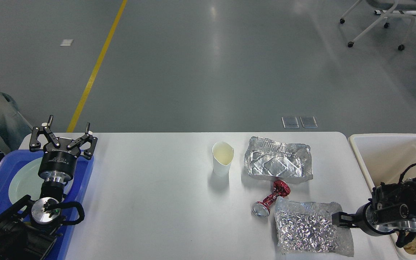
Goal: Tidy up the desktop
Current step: 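Grasp the edge of the clear bag of foil pieces with the right gripper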
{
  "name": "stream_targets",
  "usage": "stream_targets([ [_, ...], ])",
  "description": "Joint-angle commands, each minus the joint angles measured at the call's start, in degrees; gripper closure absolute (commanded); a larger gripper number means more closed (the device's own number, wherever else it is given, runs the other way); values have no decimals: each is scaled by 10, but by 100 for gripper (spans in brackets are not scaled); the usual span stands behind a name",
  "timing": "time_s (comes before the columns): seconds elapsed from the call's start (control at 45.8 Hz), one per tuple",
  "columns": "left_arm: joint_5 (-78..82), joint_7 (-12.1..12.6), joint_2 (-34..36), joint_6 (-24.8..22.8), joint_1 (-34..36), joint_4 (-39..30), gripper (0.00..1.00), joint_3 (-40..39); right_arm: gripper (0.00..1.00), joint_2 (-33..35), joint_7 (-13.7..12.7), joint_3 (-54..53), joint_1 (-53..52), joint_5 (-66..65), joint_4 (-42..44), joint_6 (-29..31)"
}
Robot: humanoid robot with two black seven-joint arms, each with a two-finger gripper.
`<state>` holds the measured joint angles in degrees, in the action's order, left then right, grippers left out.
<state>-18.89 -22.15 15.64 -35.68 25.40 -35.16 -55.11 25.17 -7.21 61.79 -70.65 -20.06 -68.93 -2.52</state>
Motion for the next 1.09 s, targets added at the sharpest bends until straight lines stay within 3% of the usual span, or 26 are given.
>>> stream_targets([
  [0.0,0,0,0,0,0,0,4,0,16,0,0,-5,4,10,-1,-10],
  [0.044,0,0,0,0,-2,0,4,0,40,0,0,-12,4,19,-2,-10],
  [0.109,0,0,0,0,0,0,4,0,97,1,0,-19,5,36,-5,-3],
  [0.131,0,0,0,0,0,0,4,0,100,1,0,-19,6,41,-5,-2],
  [0.852,0,0,0,0,0,0,4,0,100,3,2,-21,-3,66,-11,14],
  [0.961,0,0,0,0,0,0,4,0,100,13,4,-25,-27,70,-20,58],
  [1.071,0,0,0,0,0,0,4,0,100,54,7,-25,-87,95,-52,154],
])
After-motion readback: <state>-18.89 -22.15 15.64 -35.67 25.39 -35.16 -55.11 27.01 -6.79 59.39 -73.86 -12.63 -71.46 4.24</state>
